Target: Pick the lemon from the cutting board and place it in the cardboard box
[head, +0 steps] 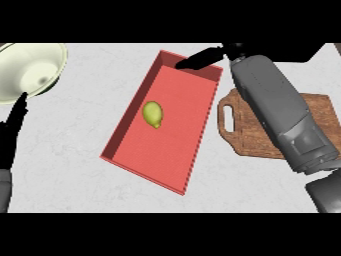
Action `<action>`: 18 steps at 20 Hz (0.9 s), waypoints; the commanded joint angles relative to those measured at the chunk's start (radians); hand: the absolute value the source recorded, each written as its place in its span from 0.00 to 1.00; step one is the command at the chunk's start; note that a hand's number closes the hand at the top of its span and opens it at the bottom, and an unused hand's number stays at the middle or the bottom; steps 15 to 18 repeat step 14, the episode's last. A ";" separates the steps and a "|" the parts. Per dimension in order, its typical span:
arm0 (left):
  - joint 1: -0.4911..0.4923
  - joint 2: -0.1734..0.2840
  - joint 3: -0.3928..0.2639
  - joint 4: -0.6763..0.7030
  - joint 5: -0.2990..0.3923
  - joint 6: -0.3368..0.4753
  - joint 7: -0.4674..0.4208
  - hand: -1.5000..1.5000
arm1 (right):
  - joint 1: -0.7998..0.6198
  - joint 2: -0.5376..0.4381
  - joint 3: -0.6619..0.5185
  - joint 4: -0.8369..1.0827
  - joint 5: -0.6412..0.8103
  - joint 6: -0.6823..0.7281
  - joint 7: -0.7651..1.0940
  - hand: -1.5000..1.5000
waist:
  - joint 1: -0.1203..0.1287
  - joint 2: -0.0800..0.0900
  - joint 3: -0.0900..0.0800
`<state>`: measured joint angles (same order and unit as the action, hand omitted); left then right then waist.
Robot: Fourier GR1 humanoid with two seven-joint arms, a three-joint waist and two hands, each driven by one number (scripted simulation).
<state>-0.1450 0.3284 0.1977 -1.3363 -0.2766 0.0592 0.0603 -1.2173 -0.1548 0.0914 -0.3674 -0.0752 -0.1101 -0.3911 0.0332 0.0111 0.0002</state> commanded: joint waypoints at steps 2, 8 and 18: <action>0.026 -0.052 -0.020 0.036 -0.038 0.059 -0.043 0.50 | 0.046 -0.116 -0.059 0.053 -0.021 0.083 -0.077 0.00 | -0.009 0.001 0.000; -0.018 0.006 0.006 -0.028 0.006 -0.018 0.051 0.50 | 0.077 -0.340 -0.072 0.101 -0.003 0.290 -0.133 0.00 | -0.002 0.002 0.001; -0.015 0.001 0.009 0.003 0.007 -0.018 0.002 0.50 | 0.096 -0.434 -0.050 0.168 0.057 0.407 -0.220 0.00 | 0.012 0.009 0.002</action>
